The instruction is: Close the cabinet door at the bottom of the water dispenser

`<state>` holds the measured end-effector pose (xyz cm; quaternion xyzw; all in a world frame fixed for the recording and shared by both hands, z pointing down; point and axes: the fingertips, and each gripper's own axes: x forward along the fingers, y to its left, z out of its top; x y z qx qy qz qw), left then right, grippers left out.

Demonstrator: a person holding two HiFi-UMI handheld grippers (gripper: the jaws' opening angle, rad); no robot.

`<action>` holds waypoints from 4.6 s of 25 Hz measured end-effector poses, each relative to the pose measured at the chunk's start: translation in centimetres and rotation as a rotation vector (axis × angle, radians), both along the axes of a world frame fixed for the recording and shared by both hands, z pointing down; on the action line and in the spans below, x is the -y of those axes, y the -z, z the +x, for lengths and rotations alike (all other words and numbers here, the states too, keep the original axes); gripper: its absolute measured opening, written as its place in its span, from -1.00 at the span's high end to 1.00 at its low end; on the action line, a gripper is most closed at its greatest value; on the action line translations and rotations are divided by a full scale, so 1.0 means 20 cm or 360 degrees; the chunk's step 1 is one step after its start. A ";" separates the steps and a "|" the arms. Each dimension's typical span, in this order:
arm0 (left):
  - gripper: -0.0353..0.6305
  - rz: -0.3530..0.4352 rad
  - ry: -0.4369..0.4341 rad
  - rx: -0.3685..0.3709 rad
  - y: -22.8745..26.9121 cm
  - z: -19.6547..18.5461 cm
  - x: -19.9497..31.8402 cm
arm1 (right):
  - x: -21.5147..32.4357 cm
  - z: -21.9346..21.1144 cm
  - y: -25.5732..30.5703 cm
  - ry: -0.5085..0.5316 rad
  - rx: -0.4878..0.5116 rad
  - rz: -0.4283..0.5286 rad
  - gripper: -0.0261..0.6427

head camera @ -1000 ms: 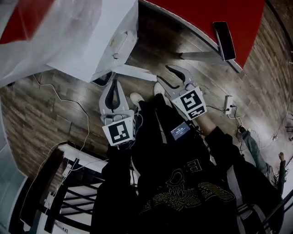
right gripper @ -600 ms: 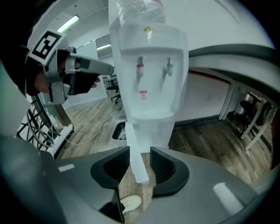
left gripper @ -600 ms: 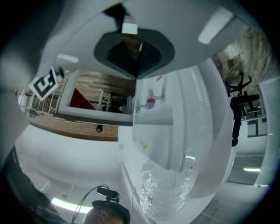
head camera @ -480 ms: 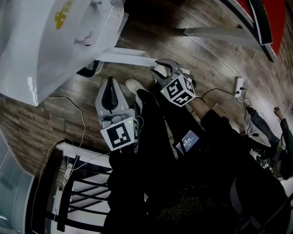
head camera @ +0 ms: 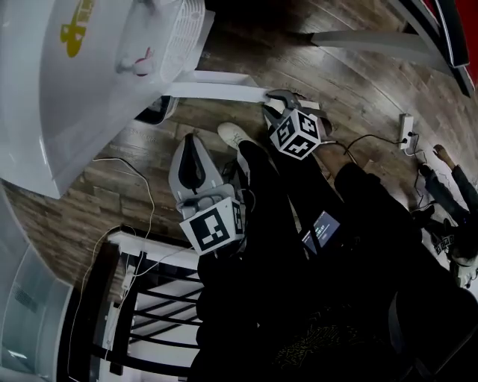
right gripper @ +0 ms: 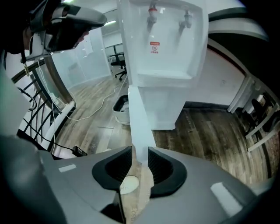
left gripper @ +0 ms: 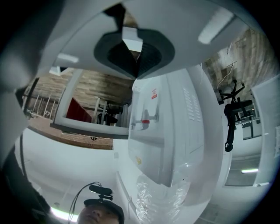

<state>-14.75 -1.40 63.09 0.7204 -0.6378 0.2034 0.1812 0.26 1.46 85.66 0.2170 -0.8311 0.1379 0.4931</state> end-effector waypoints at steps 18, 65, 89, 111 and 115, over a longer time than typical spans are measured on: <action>0.88 -0.0047 0.0038 0.0031 -0.07 -0.06 0.03 | 0.66 0.10 -0.01 0.0082 -0.0113 0.0288 0.62; 0.88 0.0352 -0.0090 -0.0265 0.62 0.06 0.39 | 0.86 0.06 1.24 -0.0692 0.0875 0.0372 0.92; 0.88 0.0782 0.0088 -0.0133 1.91 -0.23 0.08 | 0.41 -0.15 2.94 -0.0590 0.0947 0.1121 0.93; 0.88 0.0810 0.0102 -0.0040 1.93 -0.29 0.09 | 0.43 -0.22 3.10 -0.0576 0.1067 0.1131 0.94; 0.88 0.0810 0.0102 -0.0043 1.94 -0.29 0.10 | 0.44 -0.22 3.09 -0.0574 0.1078 0.1122 0.94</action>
